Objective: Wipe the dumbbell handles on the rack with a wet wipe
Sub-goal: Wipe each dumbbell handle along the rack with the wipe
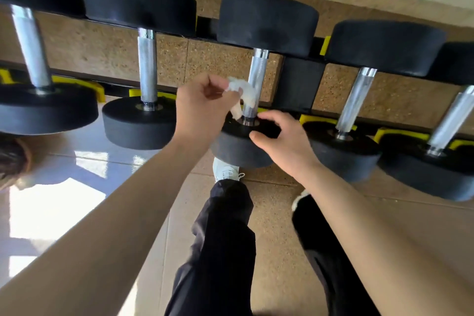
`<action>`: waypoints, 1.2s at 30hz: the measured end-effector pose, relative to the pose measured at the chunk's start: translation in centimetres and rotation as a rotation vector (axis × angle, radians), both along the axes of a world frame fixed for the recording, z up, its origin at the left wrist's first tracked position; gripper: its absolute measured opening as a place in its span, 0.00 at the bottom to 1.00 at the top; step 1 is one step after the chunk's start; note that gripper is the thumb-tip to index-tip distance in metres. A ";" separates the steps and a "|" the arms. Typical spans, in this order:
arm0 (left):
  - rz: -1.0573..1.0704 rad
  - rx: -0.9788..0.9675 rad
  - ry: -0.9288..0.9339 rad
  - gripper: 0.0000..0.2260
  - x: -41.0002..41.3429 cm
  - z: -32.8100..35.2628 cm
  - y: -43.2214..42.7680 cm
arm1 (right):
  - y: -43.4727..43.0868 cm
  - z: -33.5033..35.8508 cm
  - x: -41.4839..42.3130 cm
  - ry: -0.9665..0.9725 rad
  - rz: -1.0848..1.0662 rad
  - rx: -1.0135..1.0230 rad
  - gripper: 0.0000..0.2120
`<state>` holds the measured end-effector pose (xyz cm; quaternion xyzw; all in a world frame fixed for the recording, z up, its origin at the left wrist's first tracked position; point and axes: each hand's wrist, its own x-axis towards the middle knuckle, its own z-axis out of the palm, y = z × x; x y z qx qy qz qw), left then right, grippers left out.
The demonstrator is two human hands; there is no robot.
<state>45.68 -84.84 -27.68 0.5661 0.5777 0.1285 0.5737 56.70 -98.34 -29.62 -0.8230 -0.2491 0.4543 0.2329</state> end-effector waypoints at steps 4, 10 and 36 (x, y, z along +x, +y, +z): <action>-0.012 0.084 0.041 0.10 2.1 -2.2 0.9 | -1.0 -1.3 -1.0 -0.094 0.040 0.057 0.12; -0.190 0.264 0.236 0.04 4.6 -5.3 0.2 | -1.8 -2.4 0.7 -0.017 0.154 0.064 0.16; -0.681 0.157 0.490 0.06 3.6 -5.0 -0.3 | -1.8 -2.2 1.9 0.254 -0.204 0.061 0.16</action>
